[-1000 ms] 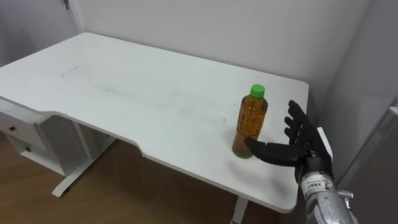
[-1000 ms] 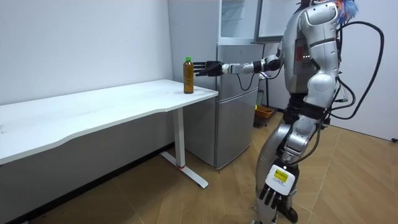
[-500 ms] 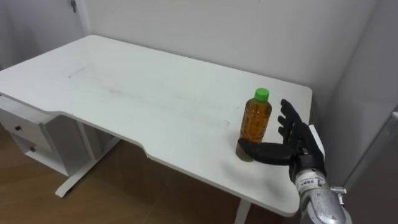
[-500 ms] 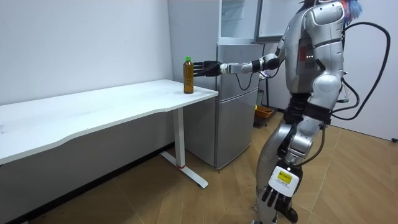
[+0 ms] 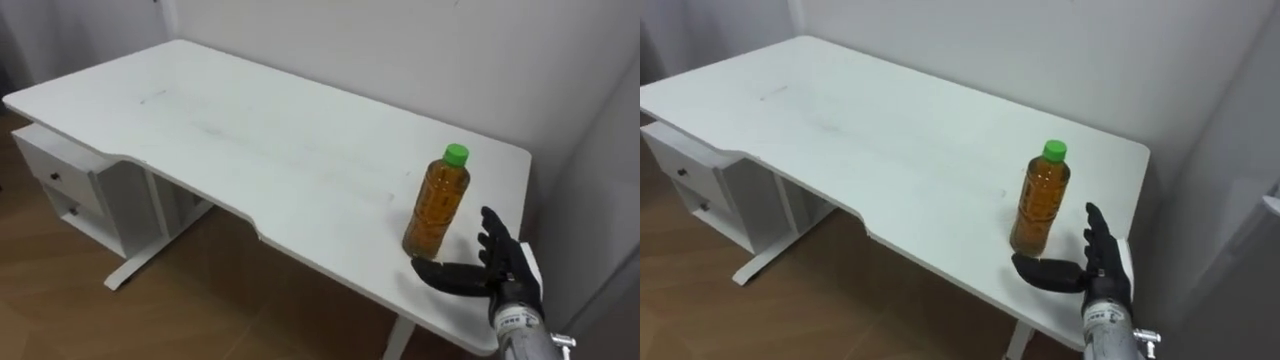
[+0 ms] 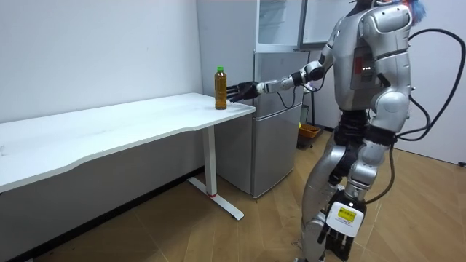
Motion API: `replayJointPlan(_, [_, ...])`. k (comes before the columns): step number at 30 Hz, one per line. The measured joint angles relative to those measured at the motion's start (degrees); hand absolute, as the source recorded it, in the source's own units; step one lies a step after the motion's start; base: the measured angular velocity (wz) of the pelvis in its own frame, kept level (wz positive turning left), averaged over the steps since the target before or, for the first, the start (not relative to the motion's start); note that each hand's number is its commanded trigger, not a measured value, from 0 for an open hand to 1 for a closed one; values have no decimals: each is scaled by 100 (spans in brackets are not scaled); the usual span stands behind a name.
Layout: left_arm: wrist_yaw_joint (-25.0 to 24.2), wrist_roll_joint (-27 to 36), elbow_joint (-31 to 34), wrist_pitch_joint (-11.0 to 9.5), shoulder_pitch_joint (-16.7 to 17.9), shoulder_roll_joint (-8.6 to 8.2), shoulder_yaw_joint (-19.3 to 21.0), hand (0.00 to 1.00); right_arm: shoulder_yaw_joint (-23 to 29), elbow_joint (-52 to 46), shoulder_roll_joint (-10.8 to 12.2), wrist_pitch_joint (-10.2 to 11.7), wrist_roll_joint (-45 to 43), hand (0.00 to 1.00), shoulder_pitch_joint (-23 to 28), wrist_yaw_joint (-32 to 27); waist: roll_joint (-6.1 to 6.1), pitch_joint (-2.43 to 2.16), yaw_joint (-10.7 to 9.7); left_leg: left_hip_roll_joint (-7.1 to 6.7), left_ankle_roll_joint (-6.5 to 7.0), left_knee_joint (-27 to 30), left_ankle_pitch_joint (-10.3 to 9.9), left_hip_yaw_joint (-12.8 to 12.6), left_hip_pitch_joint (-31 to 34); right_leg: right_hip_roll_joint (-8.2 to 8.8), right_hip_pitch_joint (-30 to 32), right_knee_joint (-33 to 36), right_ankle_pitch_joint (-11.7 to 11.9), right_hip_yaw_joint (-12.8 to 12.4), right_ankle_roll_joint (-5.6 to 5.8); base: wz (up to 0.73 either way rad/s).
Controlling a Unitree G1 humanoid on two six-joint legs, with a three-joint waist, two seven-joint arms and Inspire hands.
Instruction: Put the bottle in the upper fridge
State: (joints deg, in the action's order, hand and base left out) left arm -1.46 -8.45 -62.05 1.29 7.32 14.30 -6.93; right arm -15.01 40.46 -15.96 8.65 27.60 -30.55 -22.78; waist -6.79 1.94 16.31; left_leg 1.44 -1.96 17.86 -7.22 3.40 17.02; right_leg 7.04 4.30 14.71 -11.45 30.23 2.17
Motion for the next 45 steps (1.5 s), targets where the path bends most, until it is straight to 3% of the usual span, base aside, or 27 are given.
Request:
replayJointPlan(4, [2, -6, 23, -17, 3, -10, 5, 0, 4, 577, -1, 7, 385, 0, -309, 61, -1, 27, 145, -26, 11, 15, 11, 51, 26, 18, -8, -3, 0, 58, 0, 7])
replayJointPlan(8, [7, -7, 35, -12, 25, -12, 5, 0, 74, 619, -28, 34, 364, 0, -326, 67, -3, 56, 145, -47, 13, 66, 12, 123, 101, 22, 3, 0, -2, 137, 3, 10])
replayJointPlan(15, [105, -4, 186, -7, 45, -12, 4, 0, 107, 673, -55, 130, 346, 0, -326, 36, -6, 58, 160, -90, 39, 92, 38, 148, 194, 57, 84, 28, -6, 142, 7, 1])
replayJointPlan(31, [95, 12, 250, -33, 109, 7, 0, 0, 50, 704, -282, 112, 372, 0, -439, 3, -95, 81, 335, -102, 53, 129, 87, 158, 354, 79, 281, 102, -6, 124, 3, -1])
replayJointPlan(34, [79, 190, 244, -38, 108, 27, -3, 0, 38, 704, -282, -7, 383, 0, -528, -11, -112, 87, 347, -102, 53, 133, 87, 158, 353, 79, 283, 110, -6, 118, 3, 0])
replayJointPlan(45, [82, 214, 222, -32, 230, 46, 0, 0, 39, 703, -282, -117, 534, 0, -838, -72, -114, 87, 441, -102, 55, 203, 87, 170, 353, 88, 286, 194, -7, 98, 1, 0])
